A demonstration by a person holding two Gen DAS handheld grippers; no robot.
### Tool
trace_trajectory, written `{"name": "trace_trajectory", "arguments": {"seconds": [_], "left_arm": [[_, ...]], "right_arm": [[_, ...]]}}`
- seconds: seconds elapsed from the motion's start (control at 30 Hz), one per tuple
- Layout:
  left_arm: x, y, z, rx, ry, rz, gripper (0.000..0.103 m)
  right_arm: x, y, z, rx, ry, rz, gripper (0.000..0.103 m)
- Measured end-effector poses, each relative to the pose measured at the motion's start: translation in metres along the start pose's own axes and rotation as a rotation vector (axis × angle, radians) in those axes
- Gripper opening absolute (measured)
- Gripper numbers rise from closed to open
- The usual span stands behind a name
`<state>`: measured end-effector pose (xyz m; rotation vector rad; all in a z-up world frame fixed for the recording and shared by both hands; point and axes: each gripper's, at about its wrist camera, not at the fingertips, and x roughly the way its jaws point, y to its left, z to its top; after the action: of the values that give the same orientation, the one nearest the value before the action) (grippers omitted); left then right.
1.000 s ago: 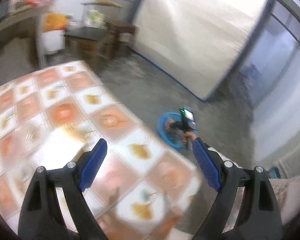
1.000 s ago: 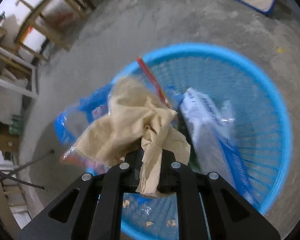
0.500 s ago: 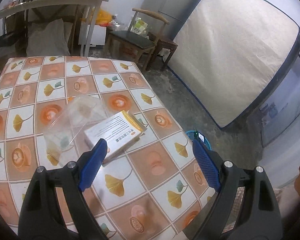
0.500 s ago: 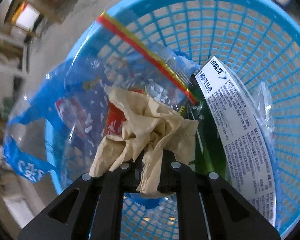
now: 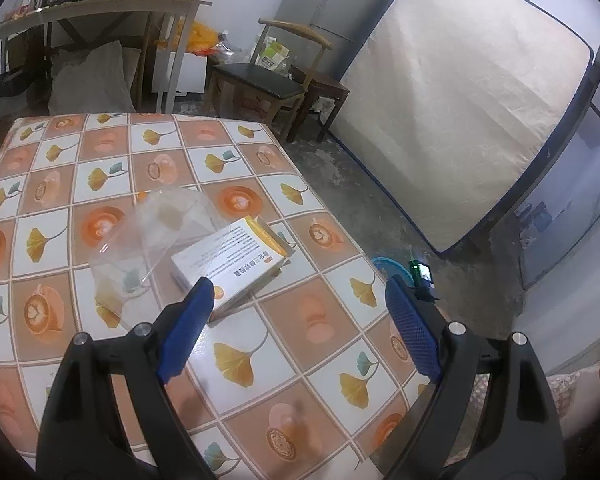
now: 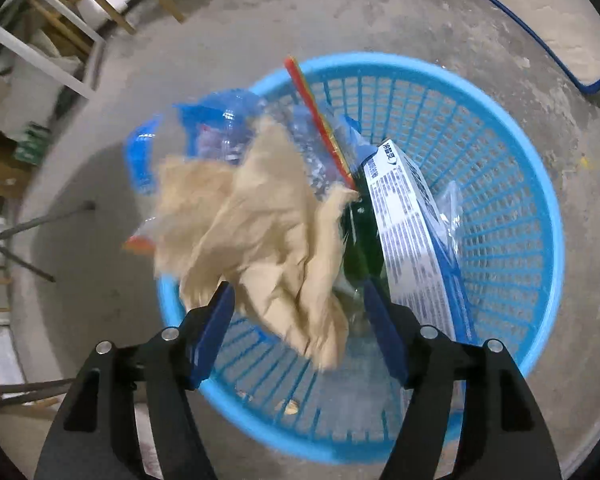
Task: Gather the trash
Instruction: 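Open the right tool to drop the paper towel into the wastebasket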
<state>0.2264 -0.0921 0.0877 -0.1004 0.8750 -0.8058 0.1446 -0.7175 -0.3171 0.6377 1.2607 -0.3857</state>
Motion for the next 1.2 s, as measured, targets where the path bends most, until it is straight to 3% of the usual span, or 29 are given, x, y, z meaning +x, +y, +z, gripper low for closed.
{"name": "trace_trajectory", "arguments": {"seconds": [0.07, 0.1, 0.13, 0.2, 0.27, 0.4, 0.53, 0.57, 0.77, 0.93, 1.2], "left_arm": [[0.002, 0.001, 0.0, -0.002, 0.001, -0.006, 0.083], [0.001, 0.002, 0.0, -0.002, 0.001, -0.005, 0.083], [0.001, 0.002, 0.0, -0.004, 0.001, -0.004, 0.083], [0.001, 0.004, 0.0, -0.008, 0.0, 0.001, 0.083], [0.001, 0.008, -0.001, -0.016, -0.004, 0.01, 0.083], [0.002, 0.015, -0.002, -0.043, -0.005, 0.025, 0.083], [0.003, 0.019, -0.004, -0.064, -0.002, 0.039, 0.083], [0.002, 0.02, -0.004, -0.067, -0.002, 0.042, 0.083], [-0.003, 0.02, -0.007, -0.073, -0.014, 0.046, 0.083], [-0.012, 0.016, -0.012, -0.063, -0.025, 0.038, 0.083], [-0.036, 0.015, -0.029, -0.037, -0.061, 0.063, 0.083]], "right_arm": [[-0.018, -0.01, -0.011, 0.017, -0.05, 0.049, 0.065], [-0.027, -0.015, -0.014, 0.04, -0.081, 0.082, 0.06], [-0.033, -0.018, -0.014, 0.068, -0.11, 0.115, 0.053], [-0.037, -0.023, -0.012, 0.13, -0.143, 0.162, 0.027], [-0.029, -0.025, -0.004, 0.189, -0.163, 0.18, 0.014], [0.014, -0.017, 0.018, 0.206, -0.104, 0.074, 0.006], [0.074, -0.005, 0.025, 0.157, 0.024, -0.058, 0.001], [0.08, 0.003, 0.027, 0.11, 0.012, -0.107, 0.001], [0.075, 0.019, 0.032, 0.018, 0.042, -0.191, 0.003], [0.032, 0.009, 0.019, 0.045, -0.013, -0.148, 0.031], [-0.065, -0.001, -0.028, 0.102, -0.164, -0.065, 0.045]]}}
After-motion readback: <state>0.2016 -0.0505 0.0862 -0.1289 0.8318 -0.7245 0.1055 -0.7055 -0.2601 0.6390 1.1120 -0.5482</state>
